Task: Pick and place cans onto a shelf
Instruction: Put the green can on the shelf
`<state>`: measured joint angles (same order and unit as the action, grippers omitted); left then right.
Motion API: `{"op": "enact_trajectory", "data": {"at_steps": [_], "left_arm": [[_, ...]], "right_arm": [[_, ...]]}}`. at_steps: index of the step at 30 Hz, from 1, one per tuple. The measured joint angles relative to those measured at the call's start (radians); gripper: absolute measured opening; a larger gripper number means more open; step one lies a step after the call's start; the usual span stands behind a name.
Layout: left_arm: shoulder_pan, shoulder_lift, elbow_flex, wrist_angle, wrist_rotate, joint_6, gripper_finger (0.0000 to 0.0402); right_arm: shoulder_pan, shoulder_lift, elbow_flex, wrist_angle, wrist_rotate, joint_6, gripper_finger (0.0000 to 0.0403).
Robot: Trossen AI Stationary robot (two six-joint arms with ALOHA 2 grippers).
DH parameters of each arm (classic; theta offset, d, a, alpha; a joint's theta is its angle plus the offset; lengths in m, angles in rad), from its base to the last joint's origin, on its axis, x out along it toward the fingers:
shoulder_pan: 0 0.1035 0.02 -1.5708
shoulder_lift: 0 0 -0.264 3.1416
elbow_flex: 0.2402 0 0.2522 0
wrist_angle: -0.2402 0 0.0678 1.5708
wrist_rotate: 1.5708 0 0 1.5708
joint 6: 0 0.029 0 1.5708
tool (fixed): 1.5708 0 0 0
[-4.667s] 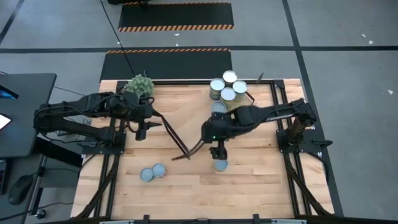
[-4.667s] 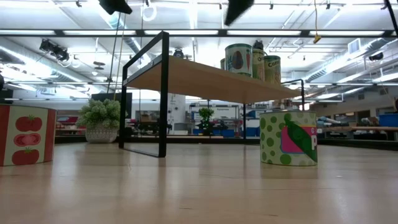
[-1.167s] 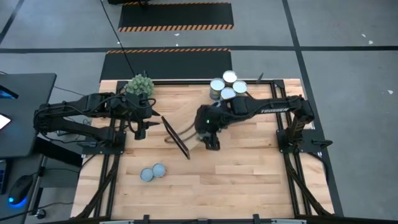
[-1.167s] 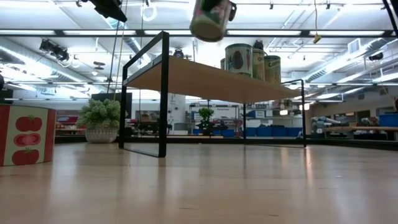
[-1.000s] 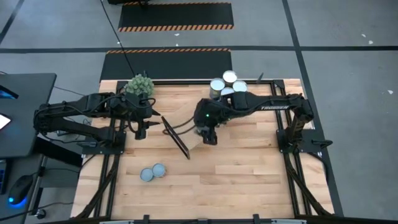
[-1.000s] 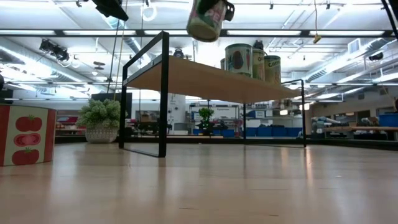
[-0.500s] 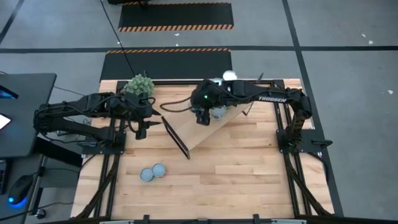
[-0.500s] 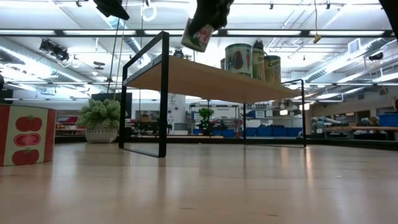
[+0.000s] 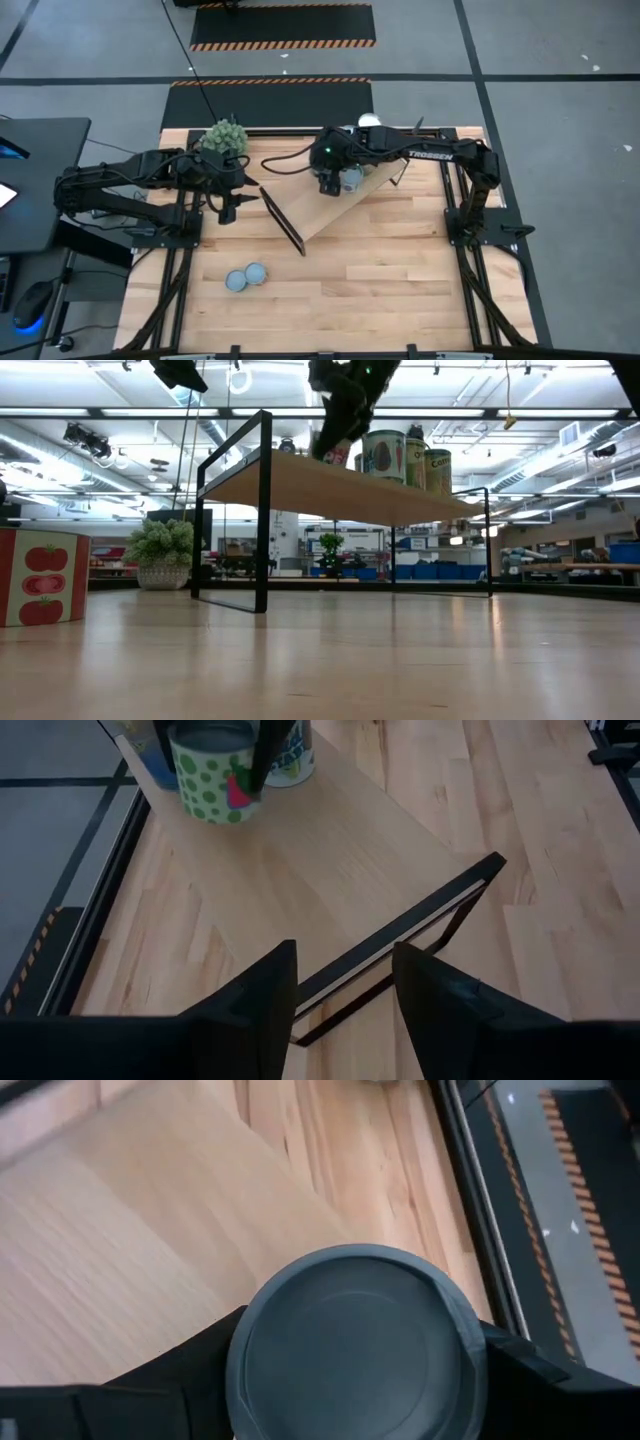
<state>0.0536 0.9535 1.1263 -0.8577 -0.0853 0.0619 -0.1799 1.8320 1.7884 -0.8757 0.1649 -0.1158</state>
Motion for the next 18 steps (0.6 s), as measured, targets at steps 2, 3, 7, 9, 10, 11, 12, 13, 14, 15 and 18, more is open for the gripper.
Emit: {"op": "enact_trajectory", "data": {"at_steps": [2,3,7,9,10,11,12,13,14,15,18], "left_arm": [[0.0,0.0,0.0,0.0,0.0,0.0,0.0172],[0.0,0.0,0.0,0.0,0.0,0.0,0.0172],[0.0,0.0,0.0,0.0,0.0,0.0,0.0172],[0.0,0.0,0.0,0.0,0.0,0.0,0.0172],[0.0,0.0,0.0,0.0,0.0,0.0,0.0172],[0.0,0.0,0.0,0.0,0.0,0.0,0.0172],[0.0,0.0,0.0,0.0,0.0,0.0,0.0172],[0.0,0.0,0.0,0.0,0.0,0.0,0.0172],[0.0,0.0,0.0,0.0,0.0,0.0,0.0172],[0.0,0.0,0.0,0.0,0.0,0.0,0.0172],[0.0,0.0,0.0,0.0,0.0,0.0,0.0172]], "right_arm": [[-0.007,0.0,-0.014,-0.004,-0.001,0.0,0.0294],[-0.008,0.0,-0.019,-0.003,-0.002,0.0,0.0294],[-0.009,0.0,-0.02,0.001,-0.002,-0.001,0.0296],[-0.009,0.0,-0.02,0.0,0.002,-0.01,0.03],[-0.009,0.0,-0.02,0.0,0.01,-0.016,0.0303],[-0.009,0.0,-0.02,0.0,0.018,-0.018,0.0307],[-0.011,0.0,-0.02,0.0,0.021,-0.019,0.0311],[-0.013,0.0,-0.02,0.0,0.021,-0.019,0.0315],[-0.015,0.0,-0.02,-0.001,0.021,-0.018,0.0319],[-0.018,0.0,-0.02,-0.001,0.02,-0.016,0.0323],[-0.025,0.0,-0.02,-0.008,0.005,-0.012,0.0334]]}}
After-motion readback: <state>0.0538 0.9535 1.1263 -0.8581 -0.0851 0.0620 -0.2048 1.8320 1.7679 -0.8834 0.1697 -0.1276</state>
